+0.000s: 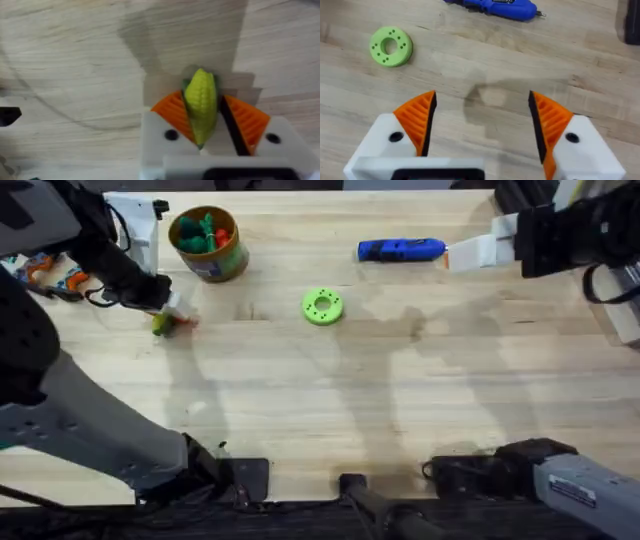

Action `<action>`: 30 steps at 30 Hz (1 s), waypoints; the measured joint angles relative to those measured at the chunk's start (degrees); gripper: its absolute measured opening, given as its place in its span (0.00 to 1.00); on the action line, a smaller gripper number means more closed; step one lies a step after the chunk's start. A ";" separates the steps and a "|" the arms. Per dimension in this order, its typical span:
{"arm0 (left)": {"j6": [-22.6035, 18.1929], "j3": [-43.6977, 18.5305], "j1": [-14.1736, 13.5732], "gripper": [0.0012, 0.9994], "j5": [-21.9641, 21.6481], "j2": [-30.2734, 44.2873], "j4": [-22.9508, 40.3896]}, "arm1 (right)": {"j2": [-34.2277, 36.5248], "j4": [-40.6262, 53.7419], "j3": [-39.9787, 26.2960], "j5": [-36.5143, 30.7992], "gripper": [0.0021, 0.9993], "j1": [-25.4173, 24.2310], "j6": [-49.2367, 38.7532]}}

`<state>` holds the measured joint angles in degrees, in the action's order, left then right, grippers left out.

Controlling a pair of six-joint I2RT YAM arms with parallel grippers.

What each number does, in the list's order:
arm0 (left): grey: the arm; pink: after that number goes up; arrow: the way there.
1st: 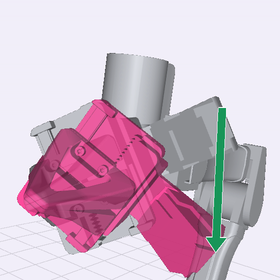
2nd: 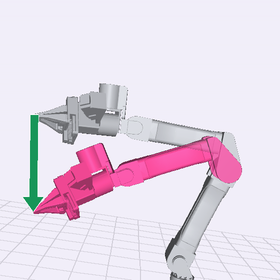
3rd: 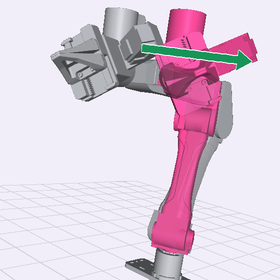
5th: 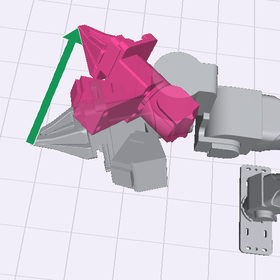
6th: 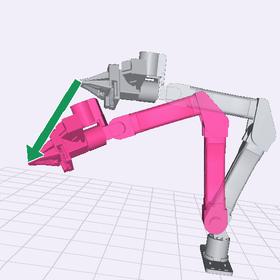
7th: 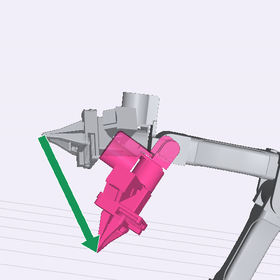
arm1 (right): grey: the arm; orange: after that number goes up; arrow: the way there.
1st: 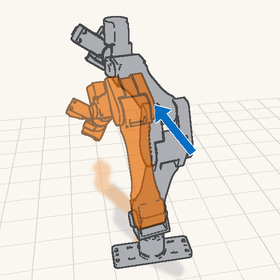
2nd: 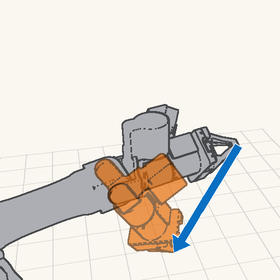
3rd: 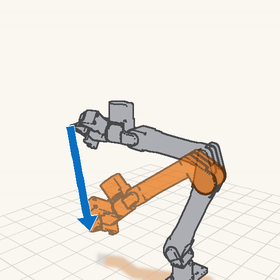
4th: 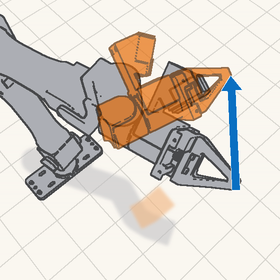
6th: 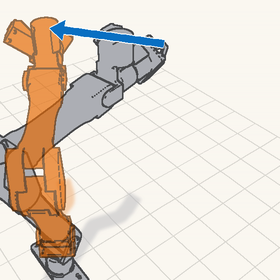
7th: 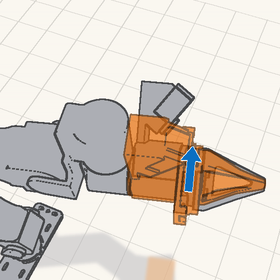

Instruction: Pick up the gripper from the table and insert it into the empty holder that is missing its gripper. Then pick up a screw, insert it into the mounting hole, and use the screwdriver to tighten it. Finally, clean up the table by picking up the vegetable and placing it into the bucket.

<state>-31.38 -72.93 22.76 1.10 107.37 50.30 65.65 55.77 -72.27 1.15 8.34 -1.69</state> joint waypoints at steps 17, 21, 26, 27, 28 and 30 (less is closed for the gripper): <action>-0.14 -0.43 0.37 0.02 3.86 0.14 0.12 | 0.00 -0.01 0.00 0.00 0.99 0.00 0.00; -0.28 -3.74 -1.43 0.02 8.47 1.77 6.06 | 0.00 -0.01 0.00 0.00 0.99 0.00 0.00; -2.37 -14.13 -4.78 0.02 12.24 3.22 15.56 | 0.00 -0.02 0.00 0.00 0.99 0.00 0.00; -2.88 -16.69 -5.27 0.02 13.07 3.23 17.23 | 0.00 -0.01 0.00 0.00 0.99 0.00 0.00; -3.32 -19.42 -5.75 0.02 13.79 3.21 18.53 | 0.00 -0.01 0.00 0.00 0.99 0.00 0.00; -4.05 -24.05 -6.58 0.02 14.61 3.13 19.71 | 0.00 -0.02 0.00 0.00 0.99 0.00 0.00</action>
<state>-35.44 -96.98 16.18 15.72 110.50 70.01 65.65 55.75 -72.27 1.15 8.34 -1.69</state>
